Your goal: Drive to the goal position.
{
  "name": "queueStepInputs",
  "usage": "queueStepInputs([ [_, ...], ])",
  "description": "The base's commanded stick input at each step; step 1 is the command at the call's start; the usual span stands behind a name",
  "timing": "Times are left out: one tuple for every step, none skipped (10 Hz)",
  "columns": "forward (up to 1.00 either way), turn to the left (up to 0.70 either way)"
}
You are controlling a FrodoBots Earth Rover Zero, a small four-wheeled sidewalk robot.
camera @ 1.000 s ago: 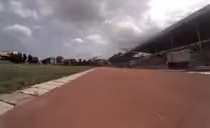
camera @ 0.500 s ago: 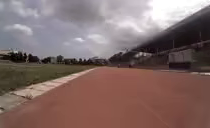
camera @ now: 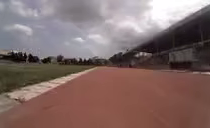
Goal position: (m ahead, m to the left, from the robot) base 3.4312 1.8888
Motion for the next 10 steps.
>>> queueStepInputs([
  [0.45, 0.0],
  [0.45, 0.0],
  [0.45, 0.0],
  [0.45, 0.0],
  [0.45, 0.0],
  [0.45, 0.0],
  [0.45, 0.0],
  [0.45, 0.0],
  [0.45, 0.0],
  [0.45, 0.0],
])
